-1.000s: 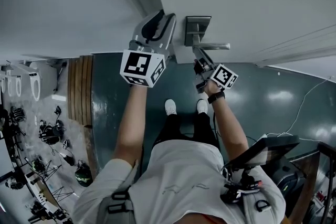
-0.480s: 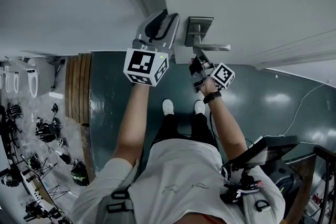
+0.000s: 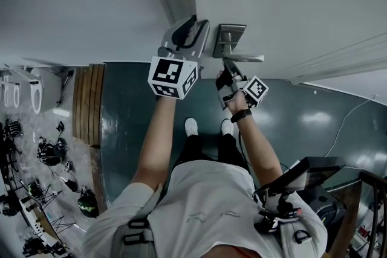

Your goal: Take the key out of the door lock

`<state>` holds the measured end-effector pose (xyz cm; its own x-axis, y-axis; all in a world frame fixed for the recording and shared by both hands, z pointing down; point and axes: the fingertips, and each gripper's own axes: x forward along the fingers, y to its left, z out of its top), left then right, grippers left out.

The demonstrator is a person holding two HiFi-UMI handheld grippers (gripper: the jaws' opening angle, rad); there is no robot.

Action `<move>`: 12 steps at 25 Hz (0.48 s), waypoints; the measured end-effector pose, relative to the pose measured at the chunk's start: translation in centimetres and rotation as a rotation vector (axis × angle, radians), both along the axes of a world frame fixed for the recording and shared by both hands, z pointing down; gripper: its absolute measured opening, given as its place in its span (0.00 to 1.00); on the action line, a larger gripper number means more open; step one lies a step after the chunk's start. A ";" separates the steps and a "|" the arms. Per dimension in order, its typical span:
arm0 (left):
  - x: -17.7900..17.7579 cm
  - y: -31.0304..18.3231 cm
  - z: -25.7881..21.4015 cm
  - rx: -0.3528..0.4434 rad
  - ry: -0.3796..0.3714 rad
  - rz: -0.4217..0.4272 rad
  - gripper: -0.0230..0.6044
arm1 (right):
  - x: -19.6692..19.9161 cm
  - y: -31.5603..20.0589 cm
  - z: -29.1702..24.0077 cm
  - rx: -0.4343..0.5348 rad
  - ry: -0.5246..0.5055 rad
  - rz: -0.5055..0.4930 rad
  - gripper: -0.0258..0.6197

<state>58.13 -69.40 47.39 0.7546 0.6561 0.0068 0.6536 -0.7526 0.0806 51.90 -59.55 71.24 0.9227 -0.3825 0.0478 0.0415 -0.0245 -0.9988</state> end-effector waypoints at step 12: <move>-0.3 0.0 0.2 -0.005 0.000 -0.013 0.22 | -8.2 0.3 1.7 -0.024 -0.015 -0.006 0.09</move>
